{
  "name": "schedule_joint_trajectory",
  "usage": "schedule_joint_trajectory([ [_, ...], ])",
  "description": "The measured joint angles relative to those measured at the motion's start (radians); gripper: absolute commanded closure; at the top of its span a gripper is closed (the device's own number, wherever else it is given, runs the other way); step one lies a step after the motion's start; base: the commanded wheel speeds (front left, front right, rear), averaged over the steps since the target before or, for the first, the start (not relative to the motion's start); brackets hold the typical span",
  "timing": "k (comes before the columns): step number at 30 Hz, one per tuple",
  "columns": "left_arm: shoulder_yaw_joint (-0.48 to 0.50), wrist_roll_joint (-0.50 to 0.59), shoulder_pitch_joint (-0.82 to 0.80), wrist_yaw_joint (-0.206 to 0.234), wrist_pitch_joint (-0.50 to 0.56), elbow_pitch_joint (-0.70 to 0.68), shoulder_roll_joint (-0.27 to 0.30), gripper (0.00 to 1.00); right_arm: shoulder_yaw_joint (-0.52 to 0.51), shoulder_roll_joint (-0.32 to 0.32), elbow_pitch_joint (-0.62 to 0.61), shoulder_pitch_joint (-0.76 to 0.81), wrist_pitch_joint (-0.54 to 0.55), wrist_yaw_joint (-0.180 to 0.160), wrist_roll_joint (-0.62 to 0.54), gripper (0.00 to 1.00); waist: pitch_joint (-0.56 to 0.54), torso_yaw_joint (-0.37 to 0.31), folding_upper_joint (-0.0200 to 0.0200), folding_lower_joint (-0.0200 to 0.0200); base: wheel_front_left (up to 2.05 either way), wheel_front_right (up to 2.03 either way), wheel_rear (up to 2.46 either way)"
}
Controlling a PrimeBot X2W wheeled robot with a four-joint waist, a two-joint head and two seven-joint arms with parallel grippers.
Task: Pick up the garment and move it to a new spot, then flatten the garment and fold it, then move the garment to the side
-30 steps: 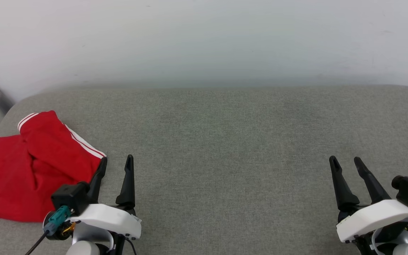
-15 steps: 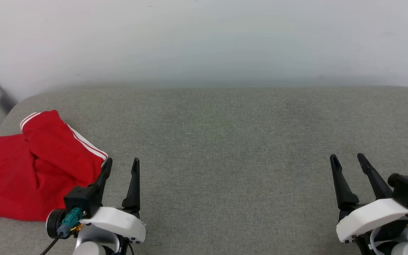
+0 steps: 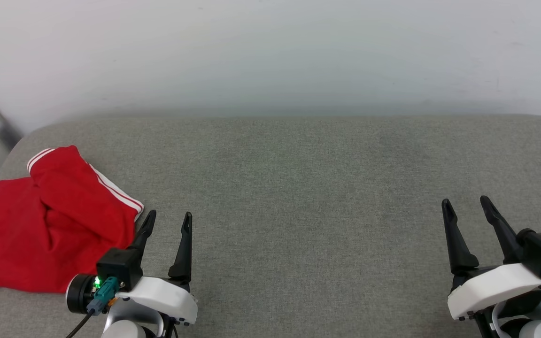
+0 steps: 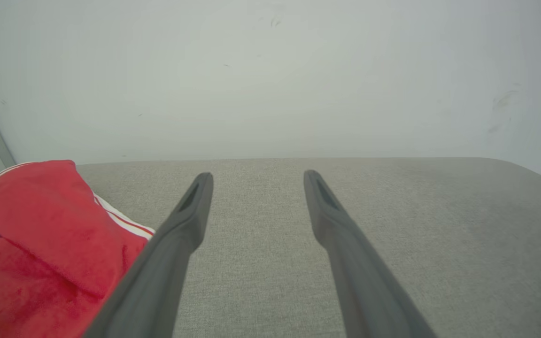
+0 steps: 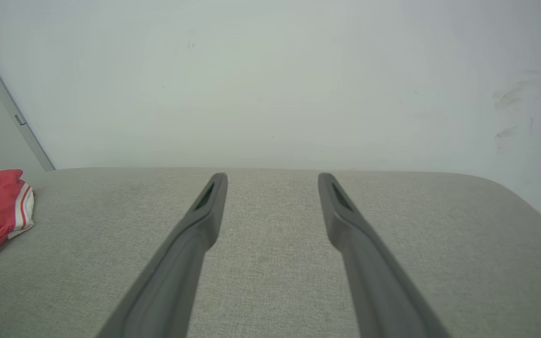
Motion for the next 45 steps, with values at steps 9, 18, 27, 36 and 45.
schedule_joint_trajectory([
  [9,0.007,0.040,-0.005,0.000,-0.016,0.010,-0.007,0.00,0.003,0.000,-0.002,-0.002,-0.015,0.000,-0.049,0.00,0.002,0.002,0.0000,0.0000,0.00,0.00,0.00],
  [18,0.012,0.065,-0.010,-0.003,-0.028,0.026,-0.015,0.00,0.005,0.000,-0.004,-0.003,-0.021,0.000,-0.095,0.00,0.003,0.004,0.0000,0.0000,0.00,0.00,0.00],
  [27,0.021,0.046,-0.014,-0.009,-0.030,0.035,-0.026,0.00,-0.001,0.000,-0.002,-0.004,-0.022,0.000,-0.091,0.00,0.006,0.007,0.0000,0.0000,0.00,0.00,0.00],
  [36,0.029,0.044,-0.015,-0.011,-0.030,0.046,-0.027,0.00,-0.003,0.000,0.000,-0.004,-0.025,0.000,-0.087,0.00,0.005,0.008,0.0000,0.0000,0.00,0.00,0.00],
  [45,0.032,0.041,-0.015,-0.012,-0.030,0.049,-0.027,0.00,-0.003,0.000,-0.003,-0.004,-0.025,0.000,-0.086,0.00,0.004,0.018,0.0000,0.0000,0.00,0.00,0.00],
])
